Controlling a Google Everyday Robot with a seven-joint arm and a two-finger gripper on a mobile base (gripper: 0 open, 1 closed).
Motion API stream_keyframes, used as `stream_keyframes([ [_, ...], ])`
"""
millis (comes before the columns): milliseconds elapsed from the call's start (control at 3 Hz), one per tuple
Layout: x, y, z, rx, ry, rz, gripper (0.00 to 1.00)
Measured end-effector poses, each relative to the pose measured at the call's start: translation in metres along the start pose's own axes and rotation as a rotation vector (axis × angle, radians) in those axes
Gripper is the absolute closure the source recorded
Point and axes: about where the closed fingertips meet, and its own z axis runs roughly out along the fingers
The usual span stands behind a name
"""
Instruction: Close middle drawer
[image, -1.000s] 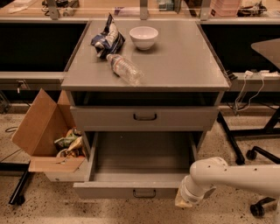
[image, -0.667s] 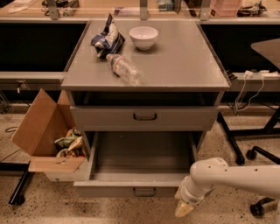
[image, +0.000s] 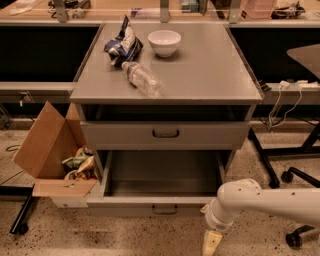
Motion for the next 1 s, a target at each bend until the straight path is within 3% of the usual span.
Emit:
stream_keyframes([
  [333, -0.008, -0.030, -0.008, 0.062, -0.068, -0.036, 0.19],
  [667, -0.015, -0.074, -0.022, 0.157, -0.142, -0.124, 0.42],
  [1000, -0.024, -0.100, -0.038, 0.234, -0.189, -0.170, 0.65],
])
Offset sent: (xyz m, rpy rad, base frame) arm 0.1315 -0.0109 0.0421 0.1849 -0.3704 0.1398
